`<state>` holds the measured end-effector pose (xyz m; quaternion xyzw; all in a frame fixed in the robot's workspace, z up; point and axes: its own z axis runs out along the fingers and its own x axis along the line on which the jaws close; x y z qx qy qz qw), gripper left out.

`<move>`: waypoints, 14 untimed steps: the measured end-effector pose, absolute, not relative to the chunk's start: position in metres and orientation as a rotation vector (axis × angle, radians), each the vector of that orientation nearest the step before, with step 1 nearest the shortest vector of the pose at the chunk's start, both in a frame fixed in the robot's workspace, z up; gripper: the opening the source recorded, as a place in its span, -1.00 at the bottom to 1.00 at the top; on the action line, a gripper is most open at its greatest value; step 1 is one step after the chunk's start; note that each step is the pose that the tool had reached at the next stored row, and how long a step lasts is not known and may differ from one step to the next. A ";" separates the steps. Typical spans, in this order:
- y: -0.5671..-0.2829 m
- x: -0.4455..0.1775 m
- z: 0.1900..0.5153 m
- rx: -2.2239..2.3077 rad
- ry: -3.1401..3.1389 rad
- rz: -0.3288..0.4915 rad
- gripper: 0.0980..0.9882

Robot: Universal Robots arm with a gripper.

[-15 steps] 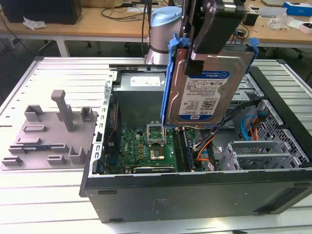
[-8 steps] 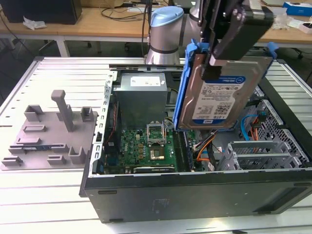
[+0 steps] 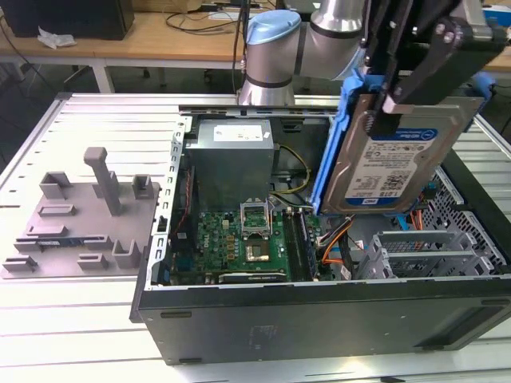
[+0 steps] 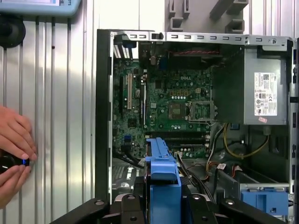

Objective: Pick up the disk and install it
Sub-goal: 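Insert the disk into the insertion slot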

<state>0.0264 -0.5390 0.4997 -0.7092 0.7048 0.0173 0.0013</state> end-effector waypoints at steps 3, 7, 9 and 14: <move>-0.541 0.046 0.499 -2.226 2.212 0.055 -0.40; -0.541 0.063 0.497 -2.226 2.212 0.055 -0.40; -0.541 0.070 0.497 -2.226 2.212 0.055 -0.40; -0.541 0.088 0.494 -2.226 2.212 0.054 -0.40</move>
